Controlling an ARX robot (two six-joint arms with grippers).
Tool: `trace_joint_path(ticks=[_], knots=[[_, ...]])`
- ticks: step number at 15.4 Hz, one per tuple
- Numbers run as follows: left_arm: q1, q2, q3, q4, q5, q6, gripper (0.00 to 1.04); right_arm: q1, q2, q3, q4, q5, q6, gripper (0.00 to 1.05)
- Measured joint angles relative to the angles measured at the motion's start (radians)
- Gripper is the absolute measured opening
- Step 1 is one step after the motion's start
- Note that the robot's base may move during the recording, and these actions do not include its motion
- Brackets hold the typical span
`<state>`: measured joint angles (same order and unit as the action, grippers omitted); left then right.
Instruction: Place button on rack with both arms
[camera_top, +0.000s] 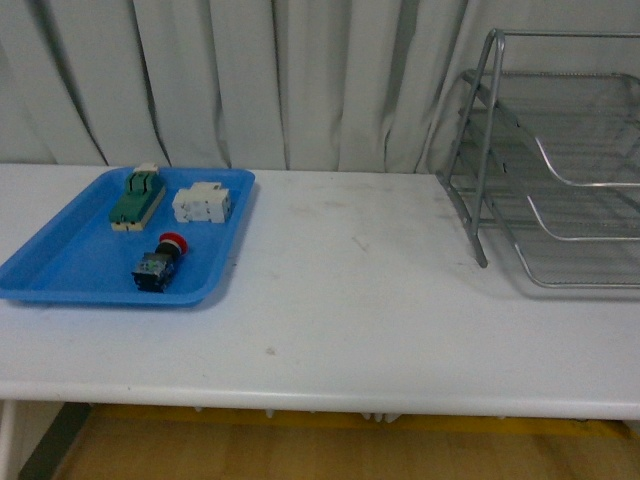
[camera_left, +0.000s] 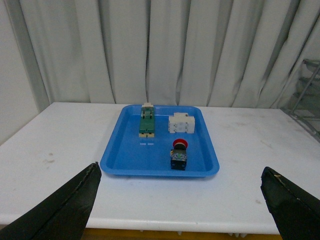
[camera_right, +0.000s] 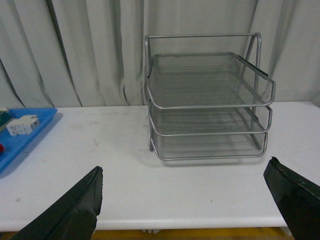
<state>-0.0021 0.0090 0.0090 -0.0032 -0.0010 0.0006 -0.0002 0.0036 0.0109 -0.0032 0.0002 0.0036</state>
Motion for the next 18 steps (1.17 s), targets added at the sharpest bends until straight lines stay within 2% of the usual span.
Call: trace_joint_path(ticks=[18], knots=[[0.0, 0.0, 0.0, 0.0, 0.0, 0.0, 0.98, 0.0, 0.0, 0.0, 0.0, 0.0, 0.0, 0.98]])
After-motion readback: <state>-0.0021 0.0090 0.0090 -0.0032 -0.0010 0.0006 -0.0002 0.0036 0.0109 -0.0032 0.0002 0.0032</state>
